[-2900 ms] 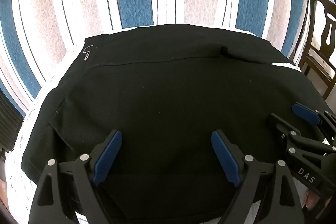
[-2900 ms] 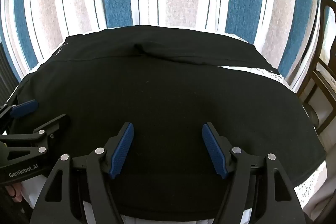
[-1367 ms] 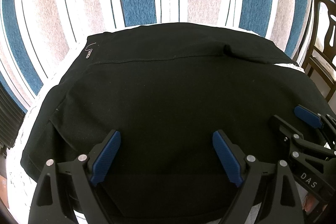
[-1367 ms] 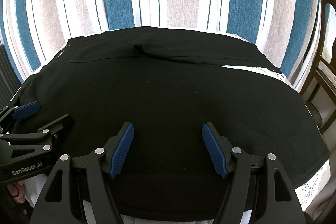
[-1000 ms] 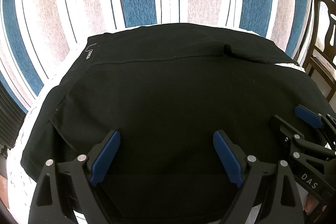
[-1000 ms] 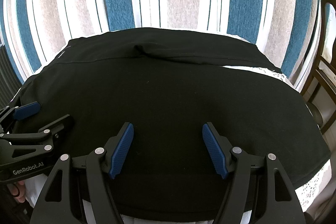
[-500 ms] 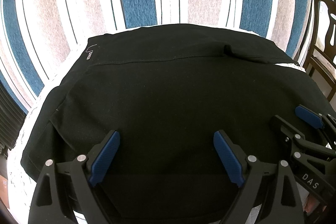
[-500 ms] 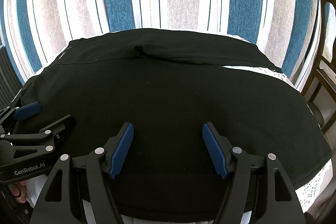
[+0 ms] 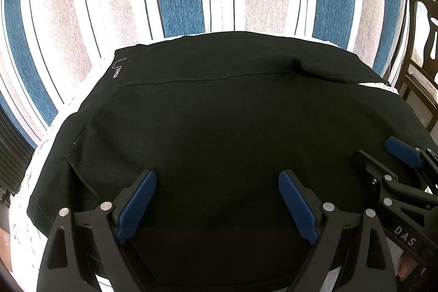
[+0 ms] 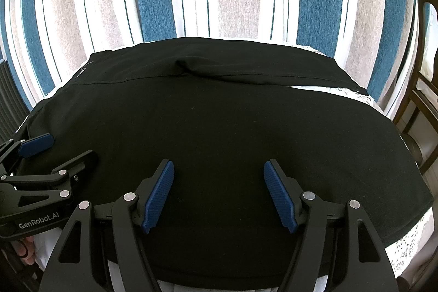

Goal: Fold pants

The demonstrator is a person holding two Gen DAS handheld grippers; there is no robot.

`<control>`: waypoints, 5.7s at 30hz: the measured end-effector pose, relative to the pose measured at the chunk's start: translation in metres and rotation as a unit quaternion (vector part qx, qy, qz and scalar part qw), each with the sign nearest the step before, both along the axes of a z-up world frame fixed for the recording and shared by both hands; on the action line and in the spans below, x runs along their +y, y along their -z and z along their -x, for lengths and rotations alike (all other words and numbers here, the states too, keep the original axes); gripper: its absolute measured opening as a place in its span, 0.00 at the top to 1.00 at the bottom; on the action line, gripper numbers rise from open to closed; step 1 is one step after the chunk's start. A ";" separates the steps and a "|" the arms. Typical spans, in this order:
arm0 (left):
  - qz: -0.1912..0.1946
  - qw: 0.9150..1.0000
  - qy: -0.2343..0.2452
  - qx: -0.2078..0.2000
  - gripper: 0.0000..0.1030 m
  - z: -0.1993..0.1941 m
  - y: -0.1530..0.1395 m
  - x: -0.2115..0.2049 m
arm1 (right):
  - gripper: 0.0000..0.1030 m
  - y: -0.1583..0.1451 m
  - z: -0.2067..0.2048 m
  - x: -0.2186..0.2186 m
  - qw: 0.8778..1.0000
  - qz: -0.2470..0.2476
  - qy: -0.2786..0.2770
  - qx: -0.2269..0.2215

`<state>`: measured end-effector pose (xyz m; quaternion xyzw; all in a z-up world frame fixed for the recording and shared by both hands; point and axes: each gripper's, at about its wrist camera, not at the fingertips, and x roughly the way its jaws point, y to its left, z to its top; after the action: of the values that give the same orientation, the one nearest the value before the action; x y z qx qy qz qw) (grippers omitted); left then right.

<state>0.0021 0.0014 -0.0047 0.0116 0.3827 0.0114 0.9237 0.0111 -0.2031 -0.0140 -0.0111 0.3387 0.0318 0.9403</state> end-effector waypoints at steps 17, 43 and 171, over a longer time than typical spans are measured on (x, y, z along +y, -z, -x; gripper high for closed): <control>0.000 1.000 0.000 -0.001 0.10 0.001 0.000 -0.001 | 0.34 0.001 0.000 -0.001 1.000 0.000 -0.001 -0.001; 0.011 1.000 0.014 0.005 0.10 0.007 -0.003 0.000 | 0.34 -0.003 0.006 0.000 1.000 -0.001 -0.007 0.020; -0.003 0.957 0.266 0.117 0.88 -0.305 -0.033 0.083 | 0.92 -0.039 -0.294 -0.130 0.966 0.010 -0.245 0.080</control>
<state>0.3075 0.0842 0.0280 0.1174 0.4712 -0.2348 0.8421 0.3048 -0.3331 0.0250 -0.1008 0.4002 0.2583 0.8735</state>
